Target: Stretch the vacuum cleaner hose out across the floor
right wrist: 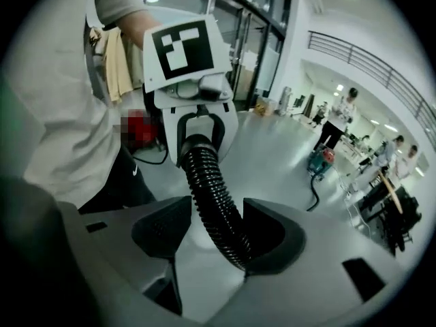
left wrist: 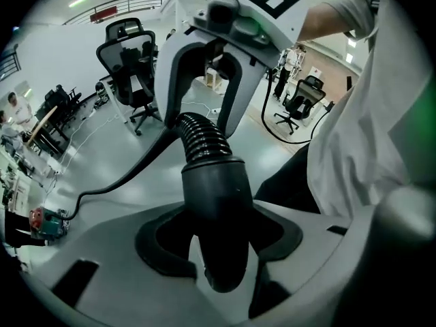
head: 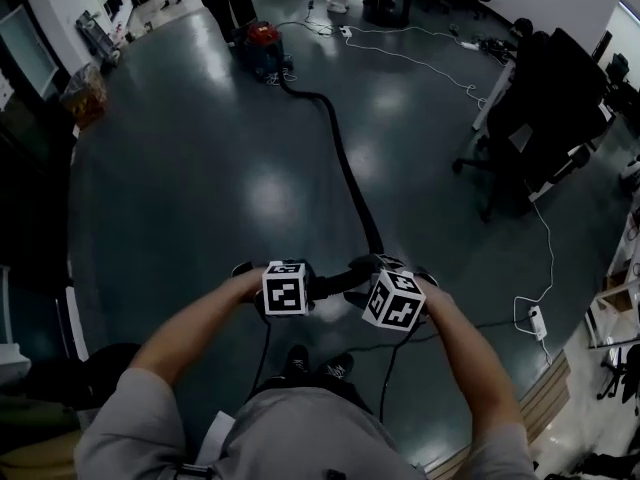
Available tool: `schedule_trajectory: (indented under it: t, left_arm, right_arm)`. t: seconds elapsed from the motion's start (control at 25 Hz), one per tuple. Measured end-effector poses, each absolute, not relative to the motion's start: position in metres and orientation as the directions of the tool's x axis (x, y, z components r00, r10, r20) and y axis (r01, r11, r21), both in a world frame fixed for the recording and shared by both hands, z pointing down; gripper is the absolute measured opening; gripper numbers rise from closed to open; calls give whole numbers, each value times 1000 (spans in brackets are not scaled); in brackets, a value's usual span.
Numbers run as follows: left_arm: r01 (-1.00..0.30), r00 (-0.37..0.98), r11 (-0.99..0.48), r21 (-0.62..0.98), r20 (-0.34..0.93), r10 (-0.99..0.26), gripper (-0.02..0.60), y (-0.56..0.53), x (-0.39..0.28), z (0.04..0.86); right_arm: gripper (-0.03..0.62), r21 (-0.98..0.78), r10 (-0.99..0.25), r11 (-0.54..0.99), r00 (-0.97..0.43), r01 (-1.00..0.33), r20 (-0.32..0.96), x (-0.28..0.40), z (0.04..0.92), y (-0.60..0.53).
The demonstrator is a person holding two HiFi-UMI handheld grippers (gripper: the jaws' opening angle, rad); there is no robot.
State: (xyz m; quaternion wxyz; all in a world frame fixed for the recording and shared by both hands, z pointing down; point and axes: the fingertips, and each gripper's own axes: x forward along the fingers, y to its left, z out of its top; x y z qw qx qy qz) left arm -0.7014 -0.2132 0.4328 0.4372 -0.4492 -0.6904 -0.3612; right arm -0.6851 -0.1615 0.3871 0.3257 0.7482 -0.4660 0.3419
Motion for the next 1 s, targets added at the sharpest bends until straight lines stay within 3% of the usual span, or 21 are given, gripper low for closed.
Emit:
schedule_trajectory:
  t: [0.24, 0.32, 0.48, 0.76, 1.0]
  left_arm:
    - [934, -231, 342, 100, 901, 366, 222, -238, -719, 426]
    - [937, -229, 335, 97, 895, 382, 222, -256, -723, 423]
    - [932, -247, 347, 108, 889, 385, 224, -305, -741, 425]
    - [955, -230, 277, 109, 861, 454, 224, -315, -779, 437]
    - [996, -38, 85, -12, 828, 560, 229, -301, -815, 443]
  right_arm:
    - [216, 71, -322, -23, 74, -997, 944, -701, 428, -216]
    - [178, 35, -300, 20, 27, -999, 954, -709, 433, -239]
    - [132, 8, -375, 8, 5, -1000, 927, -734, 432, -293]
    - [118, -115, -549, -109, -37, -987, 835, -791, 442, -311]
    - [118, -175, -671, -174, -13, -969, 742, -838, 446, -302]
